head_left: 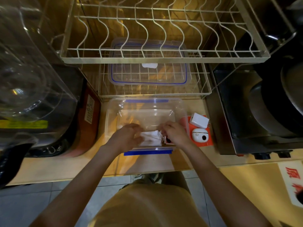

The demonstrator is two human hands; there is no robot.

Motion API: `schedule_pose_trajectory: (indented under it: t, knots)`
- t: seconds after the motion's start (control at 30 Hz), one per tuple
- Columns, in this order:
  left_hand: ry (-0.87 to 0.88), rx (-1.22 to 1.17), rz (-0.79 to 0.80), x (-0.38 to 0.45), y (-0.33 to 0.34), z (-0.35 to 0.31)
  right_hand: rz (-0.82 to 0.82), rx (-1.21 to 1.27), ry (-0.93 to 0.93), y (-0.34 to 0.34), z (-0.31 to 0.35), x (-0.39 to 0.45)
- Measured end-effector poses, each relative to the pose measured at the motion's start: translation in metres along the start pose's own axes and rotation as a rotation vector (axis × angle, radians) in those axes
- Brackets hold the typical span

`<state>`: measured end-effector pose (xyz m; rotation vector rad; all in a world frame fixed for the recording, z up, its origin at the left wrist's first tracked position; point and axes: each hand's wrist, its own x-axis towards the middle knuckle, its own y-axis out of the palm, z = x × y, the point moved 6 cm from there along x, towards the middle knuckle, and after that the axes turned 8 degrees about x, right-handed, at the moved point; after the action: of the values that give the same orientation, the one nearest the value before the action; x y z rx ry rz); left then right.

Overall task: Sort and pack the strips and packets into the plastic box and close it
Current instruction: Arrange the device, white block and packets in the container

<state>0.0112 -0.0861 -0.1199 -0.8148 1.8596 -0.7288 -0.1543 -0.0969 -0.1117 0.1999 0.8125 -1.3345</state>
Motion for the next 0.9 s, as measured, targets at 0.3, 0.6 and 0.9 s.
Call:
schedule_pose_trajectory:
  t: [0.3,0.6,0.9]
  knots:
    - [-0.122,0.182,0.027,-0.003,0.004,0.001,0.059,-0.124,-0.005,0.005,-0.002,0.001]
    - [-0.189,0.23,-0.049,-0.002,-0.006,0.006,0.099,-0.466,-0.156,0.015,0.004,0.003]
    - [-0.186,0.206,-0.068,0.0,-0.013,0.009,0.108,-0.545,-0.214,0.015,0.006,0.005]
